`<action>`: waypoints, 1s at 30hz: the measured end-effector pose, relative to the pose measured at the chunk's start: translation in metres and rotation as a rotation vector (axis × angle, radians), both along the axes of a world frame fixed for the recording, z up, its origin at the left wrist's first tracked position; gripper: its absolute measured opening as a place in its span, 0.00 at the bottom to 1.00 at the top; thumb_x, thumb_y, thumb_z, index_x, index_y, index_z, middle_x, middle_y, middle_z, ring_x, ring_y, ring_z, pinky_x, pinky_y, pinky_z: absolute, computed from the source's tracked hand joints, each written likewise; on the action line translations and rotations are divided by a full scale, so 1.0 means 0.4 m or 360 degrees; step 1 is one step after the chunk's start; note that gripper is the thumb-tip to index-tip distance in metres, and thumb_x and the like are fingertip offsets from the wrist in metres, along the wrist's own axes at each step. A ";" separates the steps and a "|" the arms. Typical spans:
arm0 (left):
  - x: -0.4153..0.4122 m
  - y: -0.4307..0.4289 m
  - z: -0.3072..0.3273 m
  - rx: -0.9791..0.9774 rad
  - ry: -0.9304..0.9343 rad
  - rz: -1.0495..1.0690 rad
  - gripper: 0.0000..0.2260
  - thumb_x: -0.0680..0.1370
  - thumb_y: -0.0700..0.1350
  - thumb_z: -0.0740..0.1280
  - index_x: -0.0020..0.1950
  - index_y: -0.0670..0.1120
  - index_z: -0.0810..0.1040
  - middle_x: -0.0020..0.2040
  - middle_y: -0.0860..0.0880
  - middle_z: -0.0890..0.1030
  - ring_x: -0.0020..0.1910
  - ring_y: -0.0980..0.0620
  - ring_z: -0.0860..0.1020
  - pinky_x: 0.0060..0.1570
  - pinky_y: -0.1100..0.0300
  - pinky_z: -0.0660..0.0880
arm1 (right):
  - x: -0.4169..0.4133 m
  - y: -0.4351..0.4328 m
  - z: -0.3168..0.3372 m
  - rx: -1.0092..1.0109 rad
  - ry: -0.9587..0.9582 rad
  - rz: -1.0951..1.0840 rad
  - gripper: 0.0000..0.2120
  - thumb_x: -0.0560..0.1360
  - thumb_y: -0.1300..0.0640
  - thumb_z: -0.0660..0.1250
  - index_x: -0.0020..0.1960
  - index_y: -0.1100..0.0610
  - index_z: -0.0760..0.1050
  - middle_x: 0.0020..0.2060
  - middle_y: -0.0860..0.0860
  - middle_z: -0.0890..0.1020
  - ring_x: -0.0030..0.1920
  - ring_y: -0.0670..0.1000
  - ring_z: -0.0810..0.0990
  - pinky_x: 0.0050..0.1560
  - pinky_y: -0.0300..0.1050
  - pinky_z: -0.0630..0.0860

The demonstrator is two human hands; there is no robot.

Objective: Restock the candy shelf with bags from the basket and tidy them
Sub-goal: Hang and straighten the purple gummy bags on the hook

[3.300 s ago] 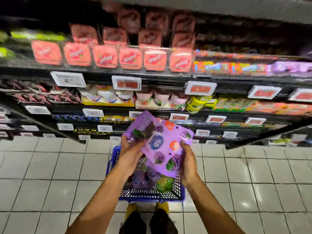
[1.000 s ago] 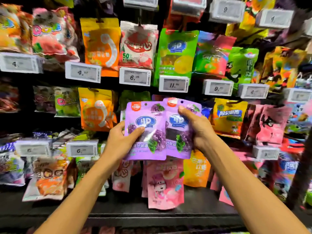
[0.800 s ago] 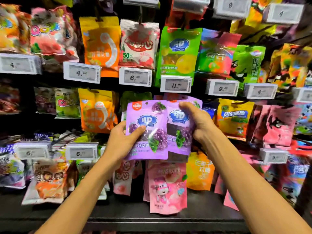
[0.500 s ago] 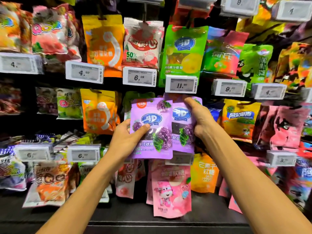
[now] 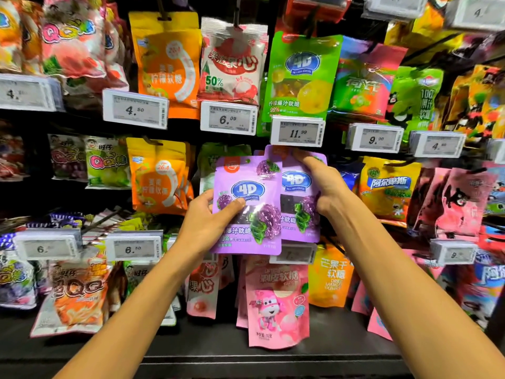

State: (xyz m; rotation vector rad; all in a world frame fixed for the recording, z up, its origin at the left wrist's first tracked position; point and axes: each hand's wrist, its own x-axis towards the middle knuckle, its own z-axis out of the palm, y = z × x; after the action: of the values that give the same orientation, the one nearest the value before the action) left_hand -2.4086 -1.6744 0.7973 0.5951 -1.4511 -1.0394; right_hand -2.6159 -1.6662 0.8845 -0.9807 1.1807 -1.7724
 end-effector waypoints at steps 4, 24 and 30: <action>-0.003 0.002 0.004 0.0016 0.0014 -0.0015 0.08 0.75 0.48 0.72 0.52 0.49 0.78 0.45 0.53 0.87 0.40 0.50 0.86 0.33 0.62 0.80 | 0.004 -0.001 0.009 0.0045 0.0068 -0.0012 0.11 0.74 0.57 0.71 0.54 0.60 0.78 0.40 0.59 0.83 0.32 0.54 0.82 0.36 0.52 0.82; -0.016 -0.008 0.000 0.0013 -0.0011 0.0020 0.09 0.74 0.49 0.72 0.53 0.50 0.79 0.46 0.53 0.87 0.41 0.50 0.86 0.35 0.61 0.81 | -0.014 -0.022 0.012 -0.0102 0.0097 -0.0153 0.10 0.69 0.53 0.77 0.45 0.56 0.80 0.31 0.51 0.85 0.28 0.50 0.83 0.28 0.44 0.80; -0.024 -0.013 0.001 -0.0006 -0.0020 0.0027 0.10 0.74 0.49 0.73 0.53 0.50 0.79 0.46 0.52 0.87 0.42 0.50 0.86 0.39 0.56 0.82 | -0.020 -0.032 0.021 -0.0022 0.0211 -0.0189 0.10 0.71 0.52 0.74 0.47 0.57 0.79 0.38 0.54 0.86 0.33 0.52 0.84 0.40 0.52 0.83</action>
State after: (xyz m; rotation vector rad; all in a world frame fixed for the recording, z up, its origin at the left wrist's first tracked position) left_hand -2.4182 -1.6796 0.7978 0.6112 -1.4562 -1.0207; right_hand -2.6240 -1.6789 0.8930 -1.0696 1.3354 -1.8330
